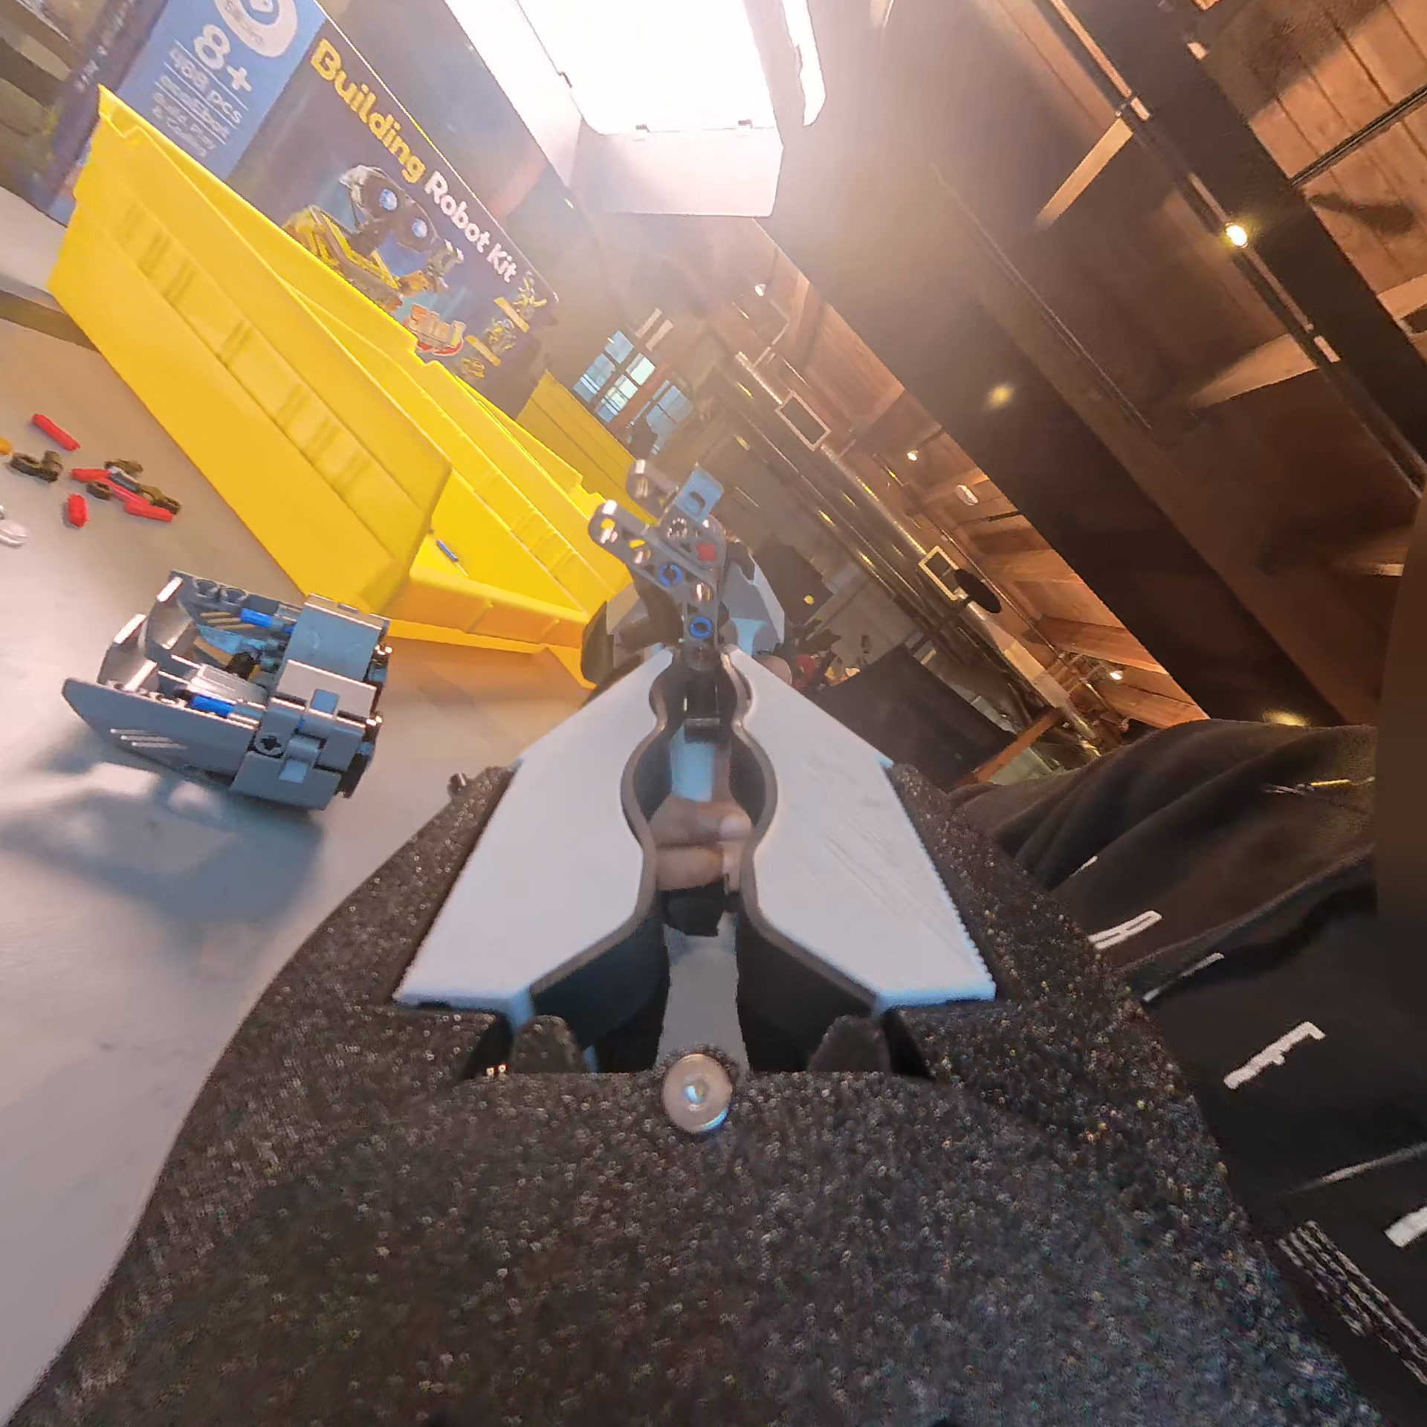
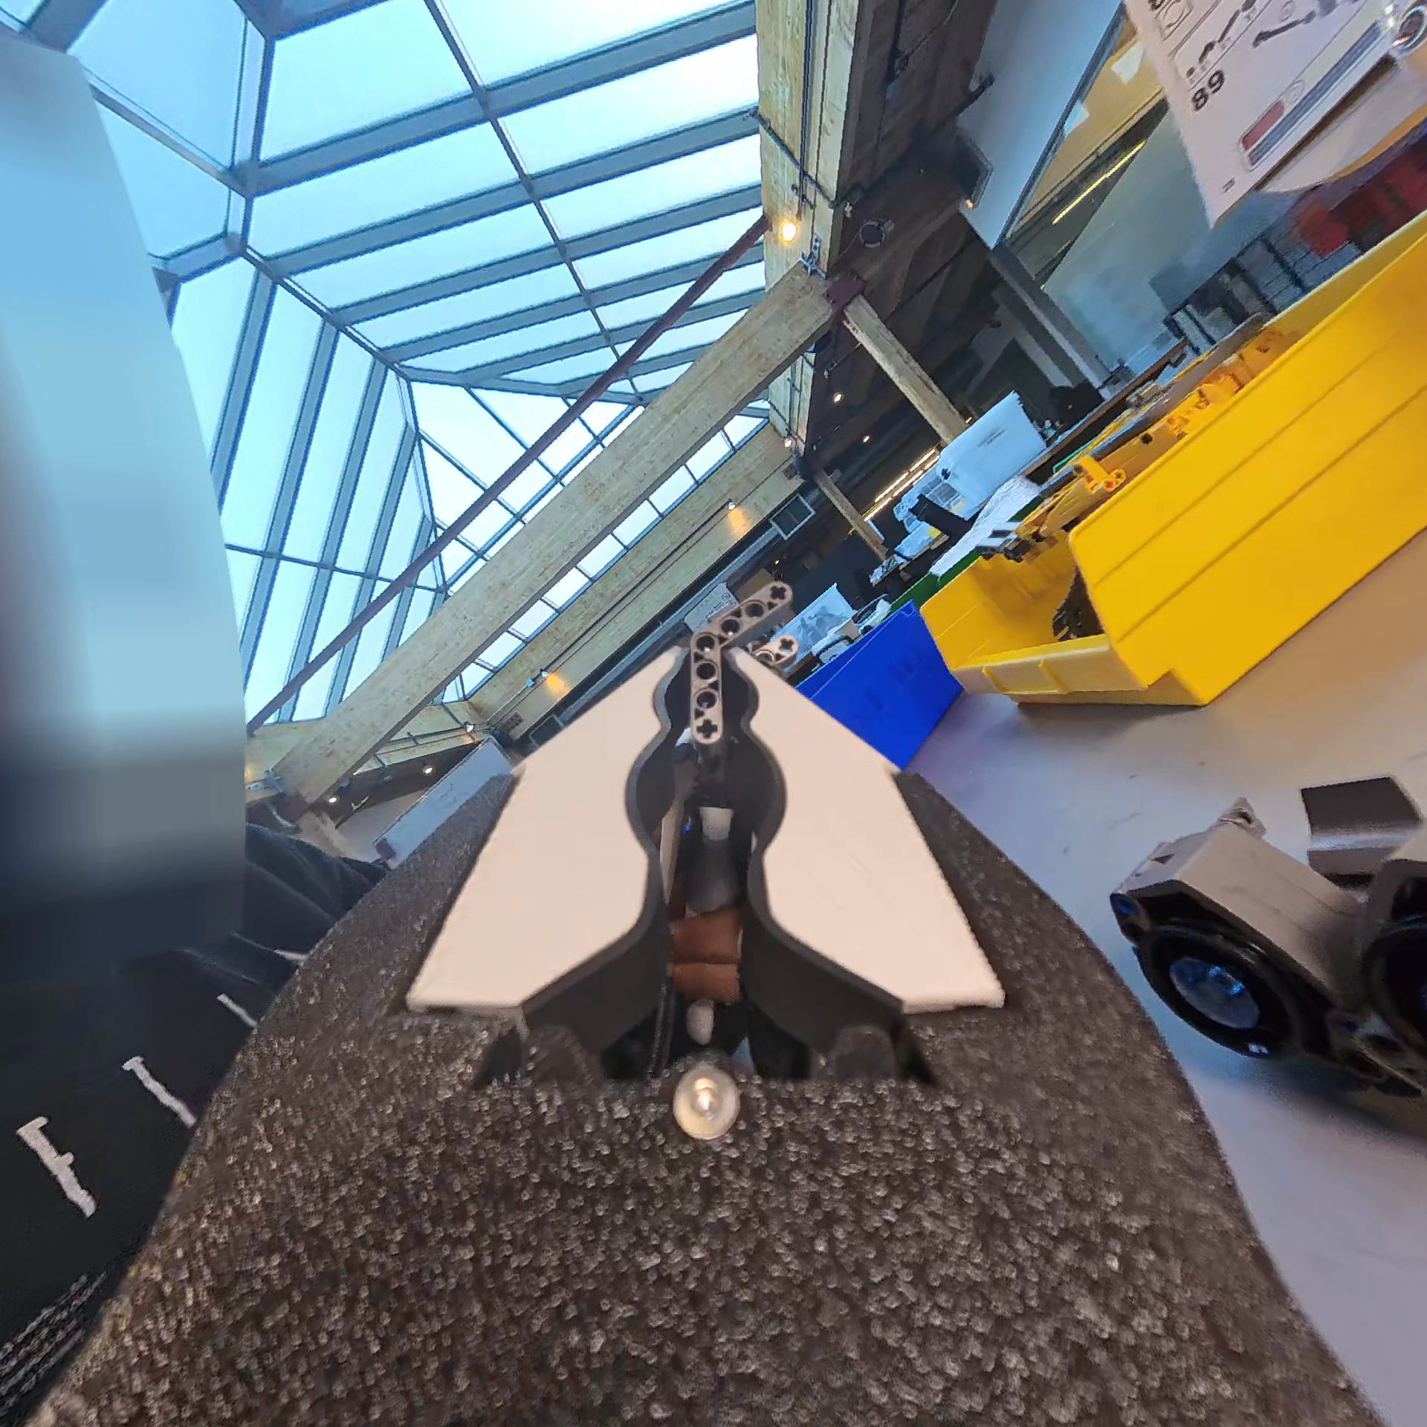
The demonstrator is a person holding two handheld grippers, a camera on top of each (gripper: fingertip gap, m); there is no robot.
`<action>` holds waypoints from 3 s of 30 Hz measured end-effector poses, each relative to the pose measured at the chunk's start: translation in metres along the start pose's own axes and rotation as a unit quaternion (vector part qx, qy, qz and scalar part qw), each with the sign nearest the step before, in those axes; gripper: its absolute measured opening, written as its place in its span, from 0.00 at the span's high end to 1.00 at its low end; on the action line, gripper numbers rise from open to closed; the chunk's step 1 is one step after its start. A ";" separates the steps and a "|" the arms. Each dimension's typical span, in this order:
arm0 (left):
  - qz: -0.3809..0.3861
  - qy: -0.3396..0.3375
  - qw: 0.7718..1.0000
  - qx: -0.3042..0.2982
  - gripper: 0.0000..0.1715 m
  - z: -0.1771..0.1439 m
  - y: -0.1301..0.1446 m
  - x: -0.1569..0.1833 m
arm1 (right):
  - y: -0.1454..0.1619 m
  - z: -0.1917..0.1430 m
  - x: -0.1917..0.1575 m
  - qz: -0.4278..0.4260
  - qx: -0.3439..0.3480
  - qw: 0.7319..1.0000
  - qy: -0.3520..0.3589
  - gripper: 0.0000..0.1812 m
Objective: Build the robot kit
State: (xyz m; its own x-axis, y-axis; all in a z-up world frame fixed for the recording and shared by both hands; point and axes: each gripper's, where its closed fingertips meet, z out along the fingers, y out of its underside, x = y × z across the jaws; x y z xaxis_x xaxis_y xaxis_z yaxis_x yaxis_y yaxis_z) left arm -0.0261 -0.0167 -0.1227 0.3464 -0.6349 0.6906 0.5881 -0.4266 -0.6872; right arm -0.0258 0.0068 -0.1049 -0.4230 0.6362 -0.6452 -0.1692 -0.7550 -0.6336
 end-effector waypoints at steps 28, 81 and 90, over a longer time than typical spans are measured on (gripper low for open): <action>-0.031 0.026 0.996 0.083 0.96 -0.016 -0.018 0.000 | -0.001 0.007 0.004 -0.096 -0.074 0.991 0.061 0.97; -0.011 0.030 0.999 -0.011 0.96 -0.020 -0.003 0.001 | 0.013 -0.010 -0.001 -0.017 -0.162 0.986 0.023 0.97; -0.017 0.018 1.000 -0.016 0.96 -0.018 0.001 -0.006 | 0.025 -0.002 0.001 0.044 -0.133 0.990 -0.003 0.97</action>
State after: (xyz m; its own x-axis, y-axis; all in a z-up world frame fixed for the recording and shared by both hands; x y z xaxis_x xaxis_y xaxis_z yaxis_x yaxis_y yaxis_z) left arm -0.0408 -0.0254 -0.1316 0.2993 -0.6417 0.7062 0.5747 -0.4695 -0.6703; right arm -0.0288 -0.0111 -0.1225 -0.4305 0.5690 -0.7007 0.1080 -0.7382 -0.6658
